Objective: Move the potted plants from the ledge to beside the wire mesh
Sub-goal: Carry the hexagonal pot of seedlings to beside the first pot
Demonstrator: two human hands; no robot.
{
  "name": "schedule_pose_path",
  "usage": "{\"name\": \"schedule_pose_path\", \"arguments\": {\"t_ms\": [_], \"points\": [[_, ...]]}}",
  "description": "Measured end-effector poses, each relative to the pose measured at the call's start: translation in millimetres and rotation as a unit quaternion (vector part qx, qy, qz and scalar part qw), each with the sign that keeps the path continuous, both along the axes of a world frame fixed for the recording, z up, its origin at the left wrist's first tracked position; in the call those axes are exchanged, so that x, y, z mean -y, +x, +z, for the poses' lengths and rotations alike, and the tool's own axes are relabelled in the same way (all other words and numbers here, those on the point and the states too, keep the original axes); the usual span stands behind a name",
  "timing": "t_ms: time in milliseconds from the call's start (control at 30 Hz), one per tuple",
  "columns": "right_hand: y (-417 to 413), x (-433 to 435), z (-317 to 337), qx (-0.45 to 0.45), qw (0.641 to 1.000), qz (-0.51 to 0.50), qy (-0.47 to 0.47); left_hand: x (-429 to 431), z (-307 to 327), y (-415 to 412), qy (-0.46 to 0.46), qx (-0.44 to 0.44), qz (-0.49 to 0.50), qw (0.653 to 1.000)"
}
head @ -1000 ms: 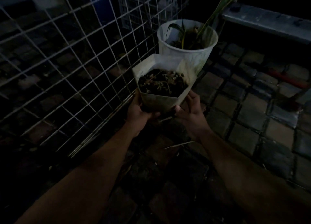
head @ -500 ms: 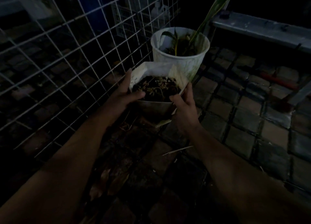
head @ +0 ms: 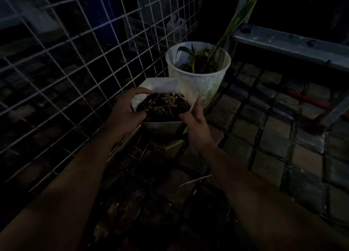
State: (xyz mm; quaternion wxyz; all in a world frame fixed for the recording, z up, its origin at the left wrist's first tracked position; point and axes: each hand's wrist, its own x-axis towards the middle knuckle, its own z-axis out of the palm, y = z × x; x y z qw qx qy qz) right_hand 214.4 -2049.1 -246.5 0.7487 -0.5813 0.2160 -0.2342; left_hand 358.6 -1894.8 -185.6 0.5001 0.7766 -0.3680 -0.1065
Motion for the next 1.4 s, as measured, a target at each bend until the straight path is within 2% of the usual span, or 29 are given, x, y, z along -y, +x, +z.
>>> {"name": "schedule_pose_path", "arguments": {"t_ms": [100,233,333,433,500,567,600,700,733,767,800,900,933,1067,1300,1400], "points": [[12.1,-14.3,-2.5,-0.008,1.0,-0.001,-0.025,-6.3,3.6,15.3,0.036,-0.007,0.011,0.999],[23.3,-10.7,0.3,-0.044,0.997,-0.011,-0.057,-2.6,0.6,16.6,0.081,0.042,0.024,0.996],[21.9,-4.2,5.8,-0.064,0.995,-0.02,-0.078,2.2,-5.1,15.4,0.099,0.04,0.055,0.993],[16.9,-2.3,15.6,-0.084,0.982,-0.027,-0.165,3.0,-5.8,12.3,0.095,0.048,0.065,0.992],[12.4,-4.2,23.6,-0.096,0.964,-0.047,-0.244,0.8,-4.2,10.2,0.091,0.099,0.076,0.988],[4.4,-7.3,33.1,-0.102,0.931,-0.089,-0.339,-0.6,-3.6,10.6,0.104,0.141,0.067,0.982],[-0.2,-8.6,37.0,-0.092,0.901,-0.112,-0.409,-0.5,-4.3,12.3,0.124,0.145,0.053,0.98],[-8.4,-15.2,47.4,-0.06,0.749,-0.111,-0.651,-3.7,-5.1,19.0,0.19,0.123,0.001,0.974],[-8.8,-17.3,48.0,-0.055,0.718,-0.077,-0.69,-6.2,-4.3,20.9,0.194,0.115,-0.023,0.974],[-8.4,-19.2,48.7,-0.059,0.709,-0.039,-0.702,-9.3,-3.3,22.2,0.192,0.11,-0.048,0.974],[-7.0,-20.1,49.2,-0.06,0.716,-0.008,-0.695,-12.5,-1.3,21.9,0.184,0.116,-0.068,0.974],[-2.0,-14.5,54.0,-0.056,0.787,0.042,-0.613,-22.3,-0.6,18.0,0.101,0.147,-0.1,0.979],[0.9,-11.8,54.6,-0.051,0.788,0.053,-0.611,-23.9,-5.1,16.2,0.066,0.172,-0.103,0.977],[8.7,-7.0,47.7,-0.026,0.732,0.078,-0.676,-25.0,-30.3,8.0,-0.04,0.259,-0.081,0.962],[15.6,7.8,46.6,-0.01,0.755,0.084,-0.65,-14.4,-34.1,-5.9,-0.068,0.257,-0.037,0.963],[16.5,17.2,48.9,0.0,0.763,0.111,-0.636,-12.2,-32.2,-9.2,-0.045,0.236,-0.022,0.97]]}}
